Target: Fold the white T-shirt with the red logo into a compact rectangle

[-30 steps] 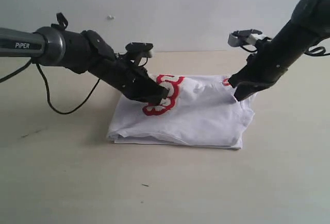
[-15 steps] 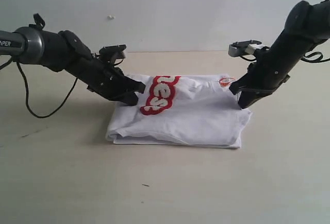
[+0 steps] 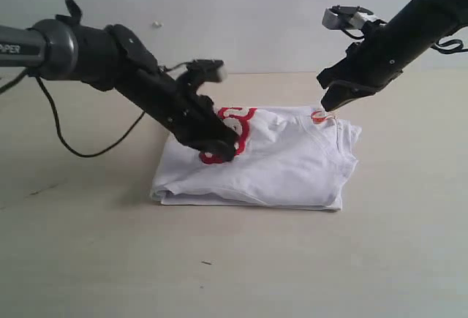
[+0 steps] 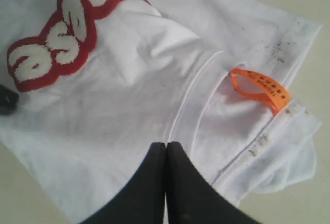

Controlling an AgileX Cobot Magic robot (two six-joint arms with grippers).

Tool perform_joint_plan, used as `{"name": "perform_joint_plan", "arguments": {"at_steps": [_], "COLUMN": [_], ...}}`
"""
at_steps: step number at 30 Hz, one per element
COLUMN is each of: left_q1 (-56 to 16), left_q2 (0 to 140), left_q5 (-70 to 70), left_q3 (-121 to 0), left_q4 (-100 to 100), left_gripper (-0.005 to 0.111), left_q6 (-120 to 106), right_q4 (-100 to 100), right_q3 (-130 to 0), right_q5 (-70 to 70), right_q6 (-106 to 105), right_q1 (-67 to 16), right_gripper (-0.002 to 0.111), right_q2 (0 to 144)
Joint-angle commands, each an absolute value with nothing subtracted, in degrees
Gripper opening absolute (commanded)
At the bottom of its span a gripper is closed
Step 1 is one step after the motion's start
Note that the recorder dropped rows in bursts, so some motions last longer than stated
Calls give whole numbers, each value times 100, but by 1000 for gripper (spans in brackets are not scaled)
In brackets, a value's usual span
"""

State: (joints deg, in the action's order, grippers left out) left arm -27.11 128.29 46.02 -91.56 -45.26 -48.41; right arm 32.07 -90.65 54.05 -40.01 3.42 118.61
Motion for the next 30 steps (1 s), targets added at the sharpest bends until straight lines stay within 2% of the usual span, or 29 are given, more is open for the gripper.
{"name": "perform_joint_plan", "arguments": {"at_steps": [1, 10, 22, 30], "left_q1": [-3170, -3312, -3073, -2643], "left_q2": [12819, 12671, 11327, 10061], "left_q5": [4066, 4313, 4240, 3129], "left_q3": [-8786, -8669, -8559, -7127], "left_q4": [-3919, -3488, -3474, -3494], "left_gripper": [3, 3, 3, 3], "left_q6": [-4640, -4133, -3700, -3686], "right_q4": [3257, 3257, 3387, 3387], "right_q3": [-9107, -9093, -7796, -6904], "right_q5": [5595, 5840, 4322, 3389], "right_q6": [-4059, -4020, -4122, -4148], "right_q1": [336, 336, 336, 336], "right_gripper": [0, 0, 0, 0], "right_q2": [11625, 11137, 9817, 8720]}}
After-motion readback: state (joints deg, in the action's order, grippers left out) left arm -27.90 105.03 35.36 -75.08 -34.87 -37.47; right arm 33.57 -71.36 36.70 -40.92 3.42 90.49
